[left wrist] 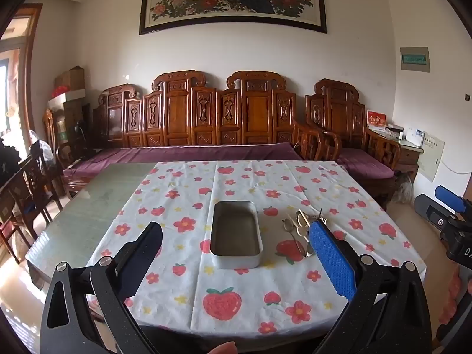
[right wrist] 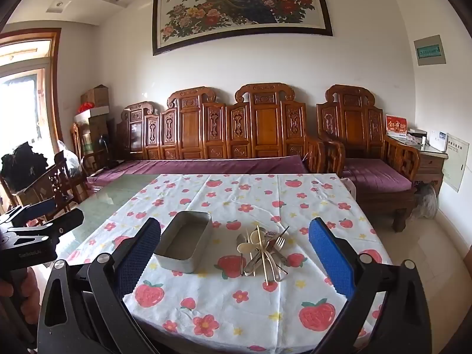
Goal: Organize utensils
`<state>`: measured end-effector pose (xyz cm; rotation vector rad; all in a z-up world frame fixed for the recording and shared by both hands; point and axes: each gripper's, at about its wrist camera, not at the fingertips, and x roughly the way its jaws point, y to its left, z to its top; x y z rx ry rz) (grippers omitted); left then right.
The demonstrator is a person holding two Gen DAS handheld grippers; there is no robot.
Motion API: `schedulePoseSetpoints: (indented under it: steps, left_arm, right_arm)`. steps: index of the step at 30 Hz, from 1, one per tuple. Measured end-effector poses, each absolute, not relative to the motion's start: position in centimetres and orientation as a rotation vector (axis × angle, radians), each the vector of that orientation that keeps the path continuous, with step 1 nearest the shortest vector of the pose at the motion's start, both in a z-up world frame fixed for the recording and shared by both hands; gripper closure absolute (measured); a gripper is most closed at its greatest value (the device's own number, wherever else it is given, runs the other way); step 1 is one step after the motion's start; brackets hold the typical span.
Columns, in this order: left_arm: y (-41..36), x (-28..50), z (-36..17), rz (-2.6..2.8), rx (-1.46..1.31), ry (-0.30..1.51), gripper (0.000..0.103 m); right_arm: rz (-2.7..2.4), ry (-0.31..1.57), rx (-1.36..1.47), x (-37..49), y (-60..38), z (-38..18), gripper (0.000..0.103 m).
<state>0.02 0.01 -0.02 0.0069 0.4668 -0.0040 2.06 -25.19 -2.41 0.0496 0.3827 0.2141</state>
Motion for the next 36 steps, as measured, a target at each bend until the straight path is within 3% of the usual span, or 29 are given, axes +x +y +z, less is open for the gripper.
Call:
schedulePoseSetpoints:
  steps: [36]
  left_arm:
    - [-0.7,-0.9,1.5,-0.022,0.007,0.452,0.006]
  right_arm:
    - [0.217,0.375,0.051,1.9,-25.4,-2.4,0.002]
